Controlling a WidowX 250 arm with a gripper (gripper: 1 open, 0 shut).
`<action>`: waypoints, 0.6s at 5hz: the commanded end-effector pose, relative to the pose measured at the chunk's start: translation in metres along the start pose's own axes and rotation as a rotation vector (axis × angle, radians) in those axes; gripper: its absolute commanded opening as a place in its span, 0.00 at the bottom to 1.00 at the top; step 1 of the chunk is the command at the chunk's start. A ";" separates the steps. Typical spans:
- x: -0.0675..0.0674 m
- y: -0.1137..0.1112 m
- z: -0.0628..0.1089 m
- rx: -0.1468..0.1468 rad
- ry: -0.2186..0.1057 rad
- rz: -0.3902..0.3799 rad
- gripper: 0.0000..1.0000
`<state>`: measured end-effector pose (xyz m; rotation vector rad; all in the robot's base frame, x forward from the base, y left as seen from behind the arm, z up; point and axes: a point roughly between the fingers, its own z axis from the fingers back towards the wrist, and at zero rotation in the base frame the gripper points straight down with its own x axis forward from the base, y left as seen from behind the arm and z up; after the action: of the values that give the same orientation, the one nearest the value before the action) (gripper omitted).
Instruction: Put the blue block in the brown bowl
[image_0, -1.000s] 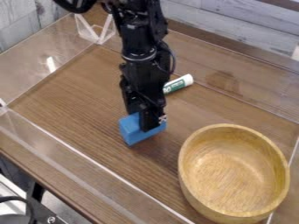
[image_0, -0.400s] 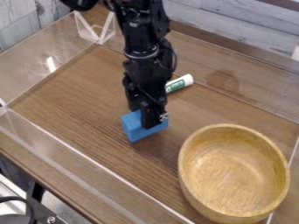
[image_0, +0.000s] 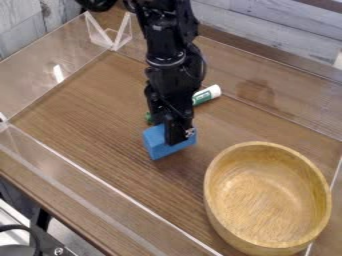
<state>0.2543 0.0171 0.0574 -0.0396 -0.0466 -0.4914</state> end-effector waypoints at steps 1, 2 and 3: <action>0.012 0.004 0.014 0.033 -0.046 0.000 0.00; 0.013 0.004 0.017 0.033 -0.049 0.008 0.00; 0.013 0.003 0.018 0.034 -0.052 0.016 0.00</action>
<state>0.2555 0.0151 0.0599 -0.0426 -0.0415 -0.4631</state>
